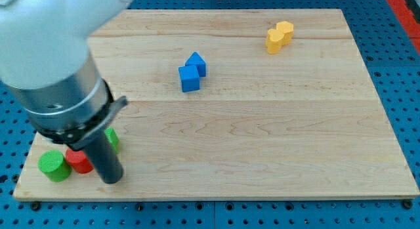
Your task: Separate the red circle and green circle
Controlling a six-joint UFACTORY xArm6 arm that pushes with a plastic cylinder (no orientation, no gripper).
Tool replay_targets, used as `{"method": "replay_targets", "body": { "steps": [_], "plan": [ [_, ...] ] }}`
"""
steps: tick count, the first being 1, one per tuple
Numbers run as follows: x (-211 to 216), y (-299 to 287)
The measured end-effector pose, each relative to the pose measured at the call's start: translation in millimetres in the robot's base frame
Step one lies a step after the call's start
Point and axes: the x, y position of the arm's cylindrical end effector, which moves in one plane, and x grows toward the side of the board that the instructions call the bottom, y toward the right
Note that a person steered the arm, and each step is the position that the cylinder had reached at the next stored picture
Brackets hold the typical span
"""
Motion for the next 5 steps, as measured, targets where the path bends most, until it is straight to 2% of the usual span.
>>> {"method": "replay_targets", "body": {
  "steps": [1, 2, 3, 5],
  "plan": [
    [10, -15],
    [-34, -38],
    [-54, -50],
    [16, -63]
  ]
}}
